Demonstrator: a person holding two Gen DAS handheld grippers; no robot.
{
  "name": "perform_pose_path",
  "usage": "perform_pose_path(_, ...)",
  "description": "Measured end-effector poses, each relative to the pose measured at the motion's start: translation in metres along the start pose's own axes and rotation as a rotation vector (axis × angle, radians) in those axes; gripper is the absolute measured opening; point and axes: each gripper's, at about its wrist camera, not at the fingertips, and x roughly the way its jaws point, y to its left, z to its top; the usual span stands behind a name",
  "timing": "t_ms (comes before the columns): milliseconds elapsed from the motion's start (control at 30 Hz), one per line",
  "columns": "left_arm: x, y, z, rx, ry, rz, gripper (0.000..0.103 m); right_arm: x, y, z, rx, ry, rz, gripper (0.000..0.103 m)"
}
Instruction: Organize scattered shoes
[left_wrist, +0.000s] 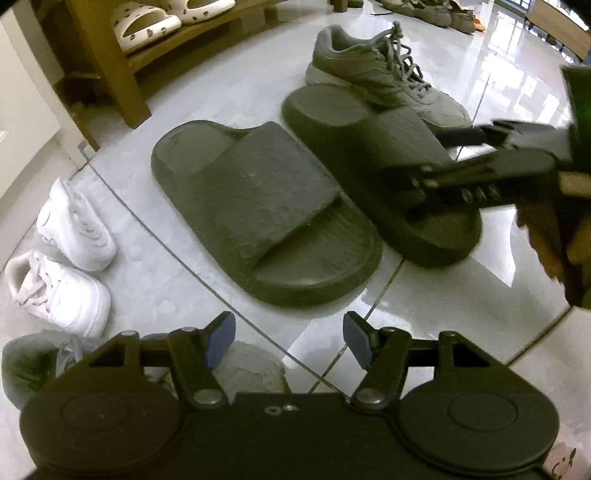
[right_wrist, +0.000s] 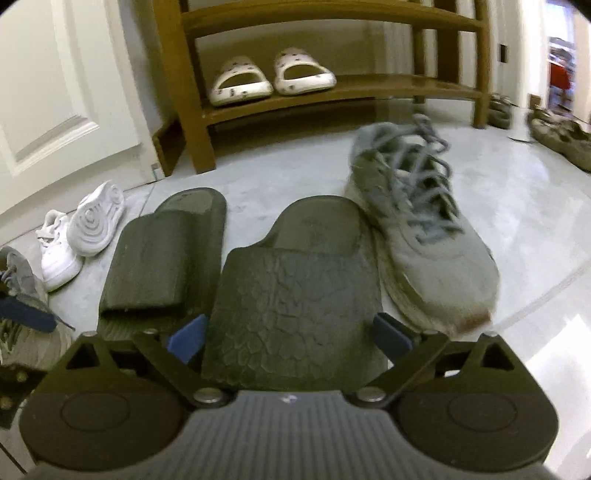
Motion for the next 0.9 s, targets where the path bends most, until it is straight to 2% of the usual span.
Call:
perform_pose_path(167,-0.002,0.005,0.001,-0.01,-0.006,0.015,0.064,0.033,0.002,0.028,-0.043,-0.004,0.046,0.097)
perform_pose_path(233,-0.004,0.005,0.002,-0.006,-0.015,0.027,0.064,0.039,0.004,0.041,-0.043,-0.013,0.038,0.096)
perform_pose_path(367,-0.012,0.006,0.002,-0.009,-0.044,0.047,0.065,0.017,0.009,0.053,-0.001,-0.108,0.019,0.097)
perform_pose_path(467,-0.032,0.013,-0.003,-0.029,-0.097,0.051,0.065,-0.017,0.025,0.052,0.017,-0.198,0.098,0.097)
perform_pose_path(533,-0.047,0.013,-0.009,-0.038,-0.135,0.06,0.065,-0.024,0.047,0.051,-0.065,-0.206,0.158,0.097)
perform_pose_path(600,-0.067,0.028,-0.022,-0.061,-0.154,0.1,0.065,-0.031,0.075,0.051,-0.169,-0.208,0.232,0.097)
perform_pose_path(633,-0.073,0.037,-0.029,-0.086,-0.142,0.119,0.065,-0.032,0.083,0.051,-0.198,-0.203,0.255,0.097)
perform_pose_path(733,-0.081,0.081,-0.062,-0.238,-0.035,0.202,0.065,-0.026,0.113,0.058,-0.25,-0.153,0.329,0.097)
perform_pose_path(833,-0.076,0.116,-0.096,-0.416,0.031,0.218,0.065,-0.008,0.163,0.078,-0.323,-0.042,0.36,0.097)
perform_pose_path(900,-0.071,0.126,-0.109,-0.488,0.049,0.209,0.065,0.004,0.189,0.09,-0.349,0.012,0.381,0.097)
